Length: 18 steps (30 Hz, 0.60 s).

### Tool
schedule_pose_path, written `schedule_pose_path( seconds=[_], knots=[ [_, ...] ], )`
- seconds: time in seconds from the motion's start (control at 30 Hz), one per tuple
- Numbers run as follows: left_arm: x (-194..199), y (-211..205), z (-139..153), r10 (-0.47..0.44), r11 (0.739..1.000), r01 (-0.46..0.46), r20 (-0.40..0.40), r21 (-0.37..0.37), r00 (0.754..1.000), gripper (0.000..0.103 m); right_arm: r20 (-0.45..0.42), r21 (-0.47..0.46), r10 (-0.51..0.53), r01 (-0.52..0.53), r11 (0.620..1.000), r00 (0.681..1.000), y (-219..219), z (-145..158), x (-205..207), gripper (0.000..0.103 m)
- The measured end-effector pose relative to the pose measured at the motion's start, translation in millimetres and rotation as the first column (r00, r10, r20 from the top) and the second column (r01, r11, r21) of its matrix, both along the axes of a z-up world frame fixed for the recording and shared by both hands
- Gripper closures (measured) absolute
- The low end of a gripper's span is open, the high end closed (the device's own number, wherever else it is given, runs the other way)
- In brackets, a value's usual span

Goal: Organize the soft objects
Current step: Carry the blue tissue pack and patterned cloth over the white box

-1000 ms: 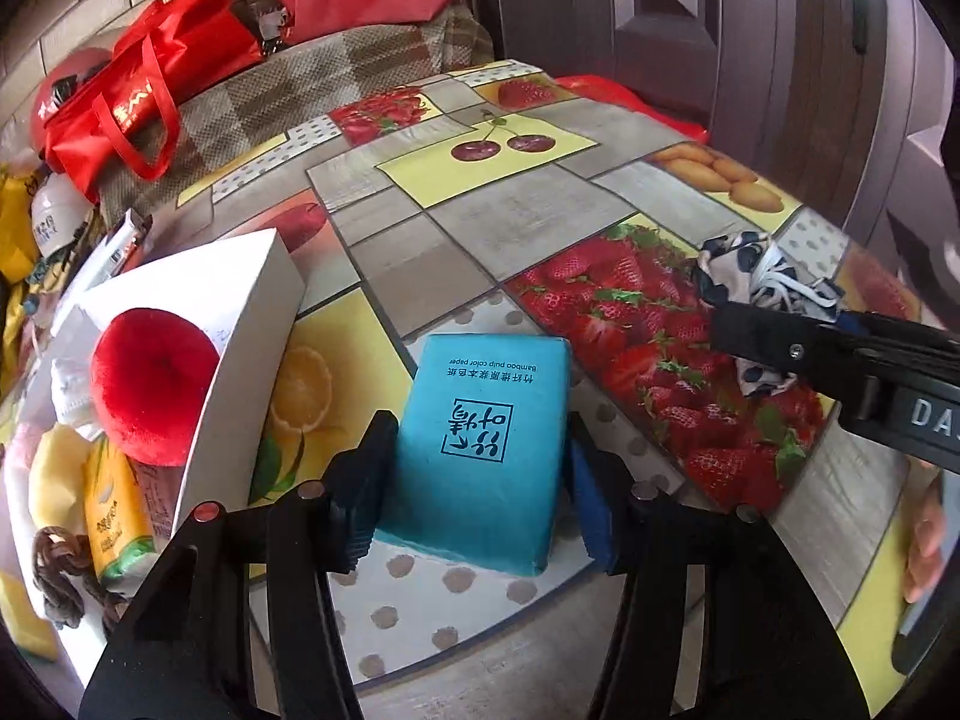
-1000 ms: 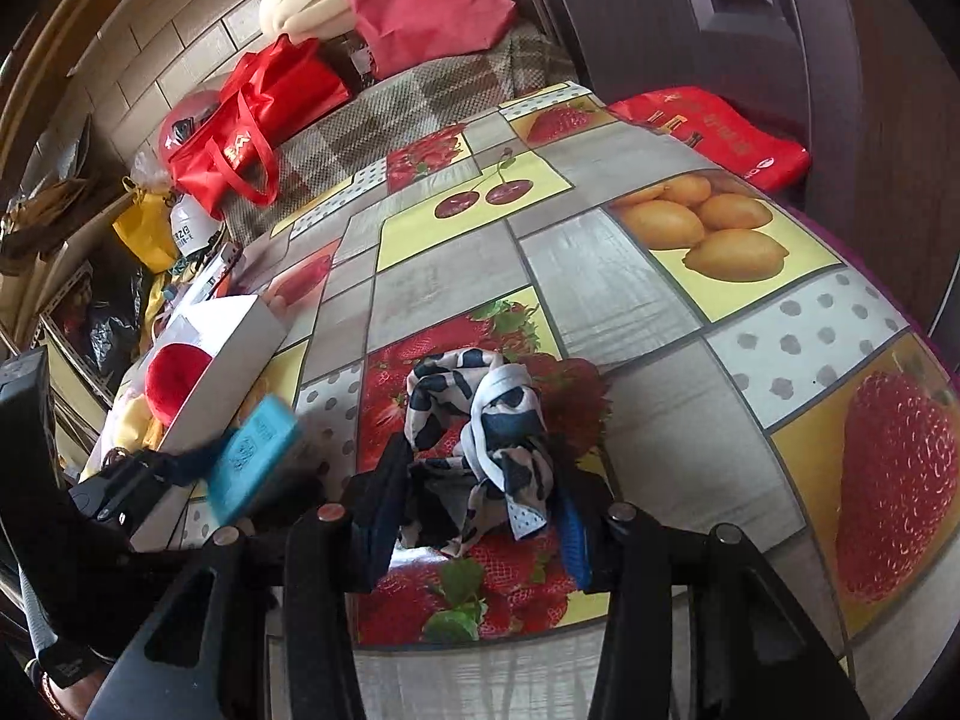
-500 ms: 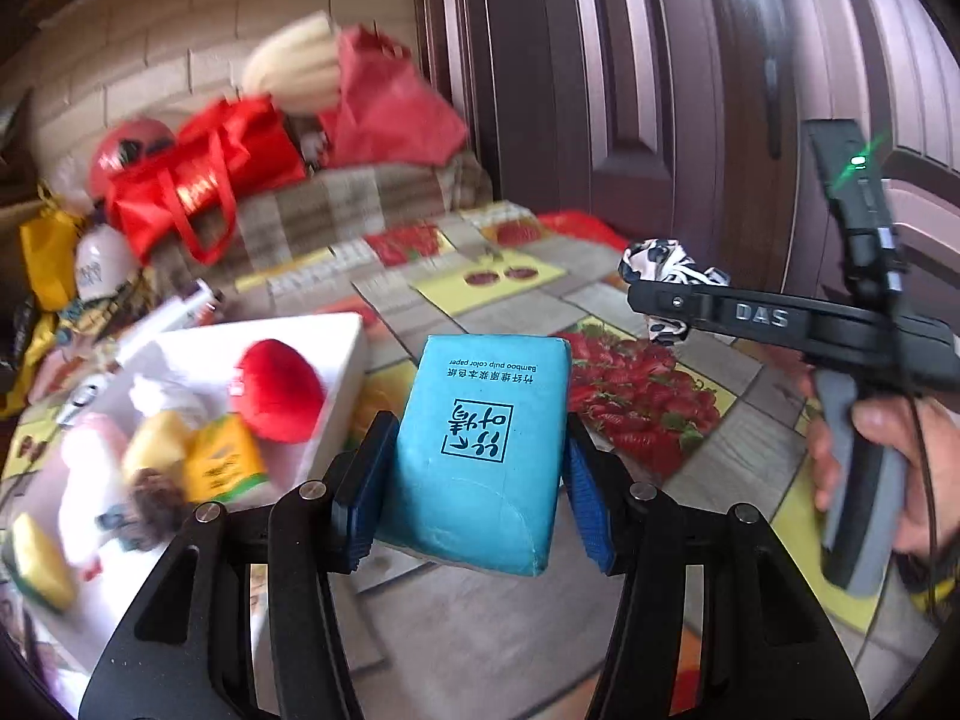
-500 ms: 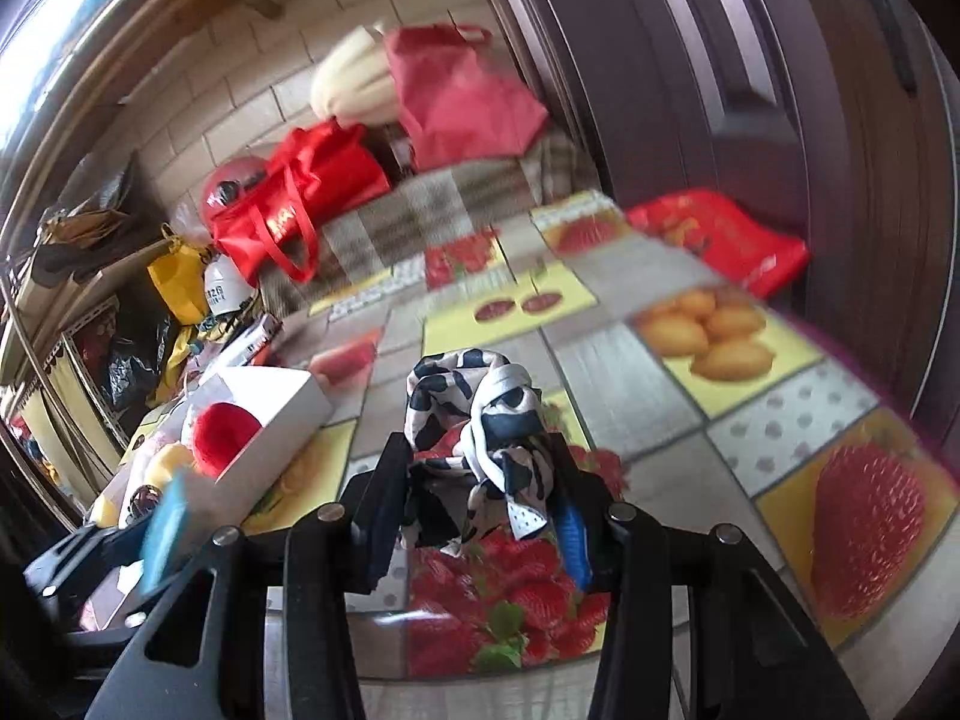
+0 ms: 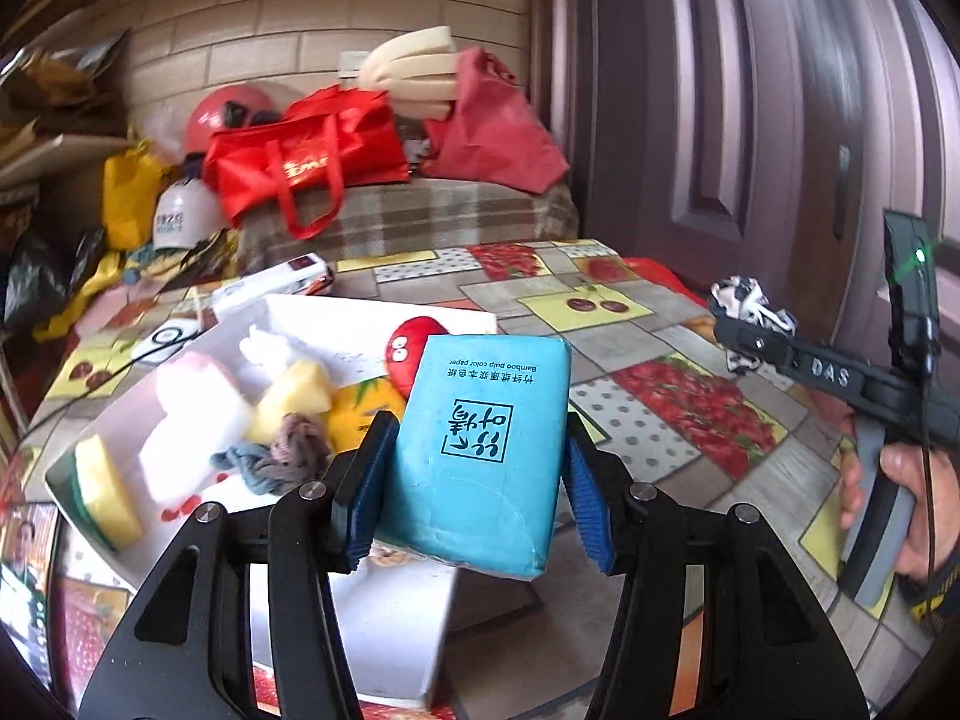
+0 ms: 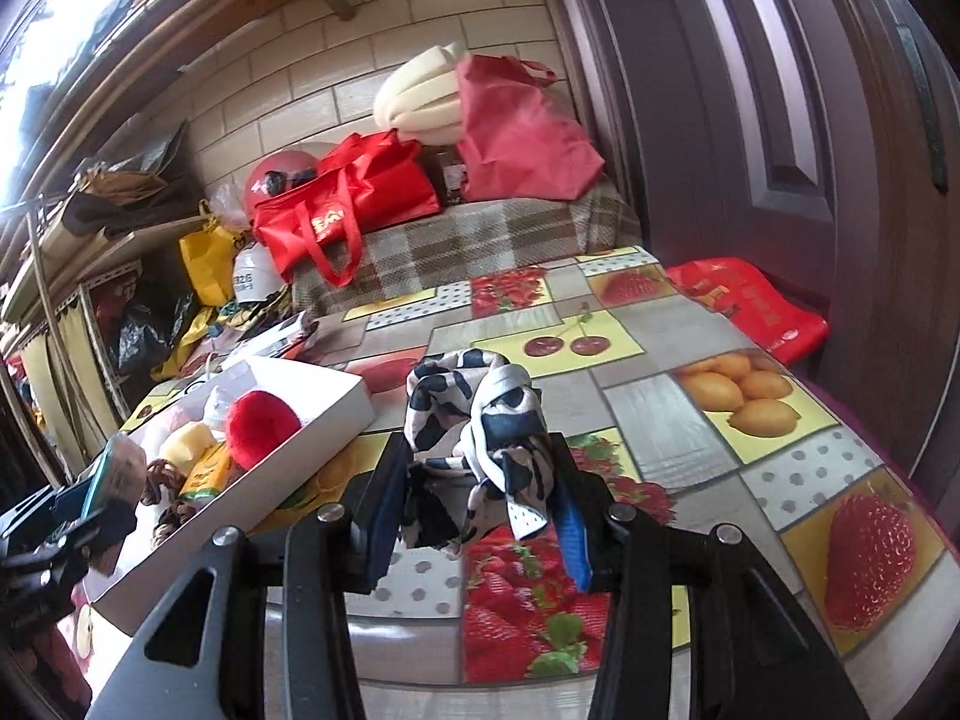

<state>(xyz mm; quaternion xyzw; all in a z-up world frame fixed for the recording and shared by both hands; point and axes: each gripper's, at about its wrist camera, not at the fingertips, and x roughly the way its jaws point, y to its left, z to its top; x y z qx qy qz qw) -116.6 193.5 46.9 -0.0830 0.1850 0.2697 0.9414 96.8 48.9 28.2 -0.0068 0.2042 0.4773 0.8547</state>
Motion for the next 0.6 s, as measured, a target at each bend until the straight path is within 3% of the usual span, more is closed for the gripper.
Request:
schedule_pose_path(
  seconds=[0.3,0.43,0.6],
  knots=[
    [-11.3,8.2,1.7,0.041,0.999,-0.042,0.032,0.012,0.999,0.049,0.034,-0.02,0.054,-0.054,0.998,0.998,17.7,0.8,-20.7,0.059],
    [-19.7,17.0,2.4,0.08,0.996,-0.081,0.033,0.048,0.996,0.049,0.039,-0.032,0.076,-0.074,0.997,0.996,31.7,1.1,-31.0,0.059],
    [-35.2,38.9,1.7,0.148,0.988,-0.149,0.039,0.033,0.988,0.049,0.064,-0.048,0.121,-0.118,0.992,0.991,47.8,1.7,-48.2,0.059]
  ],
)
